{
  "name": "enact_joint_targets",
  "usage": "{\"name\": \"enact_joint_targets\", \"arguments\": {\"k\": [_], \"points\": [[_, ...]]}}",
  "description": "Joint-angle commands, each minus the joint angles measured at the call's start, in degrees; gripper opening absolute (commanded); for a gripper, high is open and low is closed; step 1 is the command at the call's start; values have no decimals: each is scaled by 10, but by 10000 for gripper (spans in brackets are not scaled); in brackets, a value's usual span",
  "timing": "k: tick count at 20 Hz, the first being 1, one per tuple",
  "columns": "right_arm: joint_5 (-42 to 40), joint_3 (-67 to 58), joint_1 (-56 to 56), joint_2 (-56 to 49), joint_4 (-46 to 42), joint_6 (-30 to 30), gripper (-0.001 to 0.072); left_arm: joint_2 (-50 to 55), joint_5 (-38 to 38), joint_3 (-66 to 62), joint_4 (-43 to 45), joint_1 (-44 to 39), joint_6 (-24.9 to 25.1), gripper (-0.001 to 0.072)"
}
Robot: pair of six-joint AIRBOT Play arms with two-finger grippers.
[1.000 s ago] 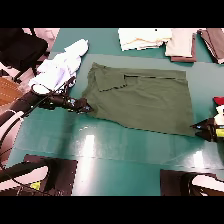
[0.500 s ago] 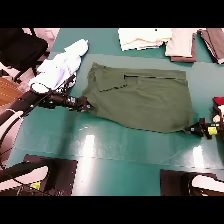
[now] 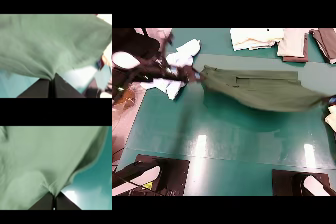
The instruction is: Fold the shirts.
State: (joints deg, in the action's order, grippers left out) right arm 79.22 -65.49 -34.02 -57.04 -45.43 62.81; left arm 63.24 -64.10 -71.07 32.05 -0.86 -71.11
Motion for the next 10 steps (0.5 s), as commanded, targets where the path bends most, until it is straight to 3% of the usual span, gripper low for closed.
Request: {"name": "enact_joint_targets", "arguments": {"k": [1, 6, 10], "points": [[-61, -92, 1, 92, 54, 3, 20, -44, 9, -158, 58, 0, -59, 28], [-130, -263, 0, 151, 16, 26, 20, -49, 11, -405, 129, 0, -105, 27], [-102, -378, -19, 132, 2, 63, 20, -50, -19, -479, 119, 0, -129, 27]]}}
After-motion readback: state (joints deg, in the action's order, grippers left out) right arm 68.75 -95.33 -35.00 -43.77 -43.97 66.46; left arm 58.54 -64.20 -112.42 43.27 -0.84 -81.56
